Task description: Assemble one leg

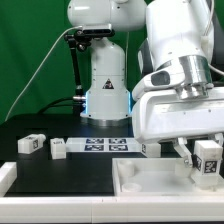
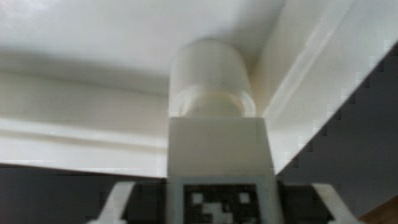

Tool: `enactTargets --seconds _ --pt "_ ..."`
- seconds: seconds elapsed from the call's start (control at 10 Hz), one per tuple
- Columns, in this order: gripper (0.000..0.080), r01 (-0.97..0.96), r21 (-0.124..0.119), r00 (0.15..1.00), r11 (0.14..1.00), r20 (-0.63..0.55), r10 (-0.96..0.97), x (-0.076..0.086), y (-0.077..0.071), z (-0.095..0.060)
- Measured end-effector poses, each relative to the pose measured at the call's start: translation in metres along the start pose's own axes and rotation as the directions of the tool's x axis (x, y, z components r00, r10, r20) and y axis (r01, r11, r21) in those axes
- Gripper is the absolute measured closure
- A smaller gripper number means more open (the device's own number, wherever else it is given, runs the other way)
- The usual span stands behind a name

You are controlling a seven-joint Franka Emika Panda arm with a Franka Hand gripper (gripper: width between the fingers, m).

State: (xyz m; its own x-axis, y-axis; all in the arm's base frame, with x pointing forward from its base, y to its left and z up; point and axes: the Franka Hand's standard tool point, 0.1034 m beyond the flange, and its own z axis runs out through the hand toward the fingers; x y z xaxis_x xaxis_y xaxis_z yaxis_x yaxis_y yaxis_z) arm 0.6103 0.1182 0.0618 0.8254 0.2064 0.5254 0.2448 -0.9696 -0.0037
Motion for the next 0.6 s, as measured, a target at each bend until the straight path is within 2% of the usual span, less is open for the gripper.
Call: enactTargets --seconds 0.1,0.3,0.4,0.5,0.6 --pt "0.0512 0.0 -0.012 0.999 1.0 -0.035 -0.001 -0.0034 0.0008 -0.0005" --pt "0.0512 0.001 -0.01 1.0 1.0 -0.026 -0.001 -0.0057 0.0004 -0.0006" --pt "0.043 0.001 -0.007 1.0 1.0 -0.016 -0.001 -0.0072 0.0 0.0005" --pt "0.0295 0.0 -0.007 1.0 1.0 -0.015 -0.001 -0.0076 0.0 0.0008" --pt "0.0295 0.0 -0.007 1.0 1.0 -0.012 -0.001 -0.0082 -0.0002 0.0011"
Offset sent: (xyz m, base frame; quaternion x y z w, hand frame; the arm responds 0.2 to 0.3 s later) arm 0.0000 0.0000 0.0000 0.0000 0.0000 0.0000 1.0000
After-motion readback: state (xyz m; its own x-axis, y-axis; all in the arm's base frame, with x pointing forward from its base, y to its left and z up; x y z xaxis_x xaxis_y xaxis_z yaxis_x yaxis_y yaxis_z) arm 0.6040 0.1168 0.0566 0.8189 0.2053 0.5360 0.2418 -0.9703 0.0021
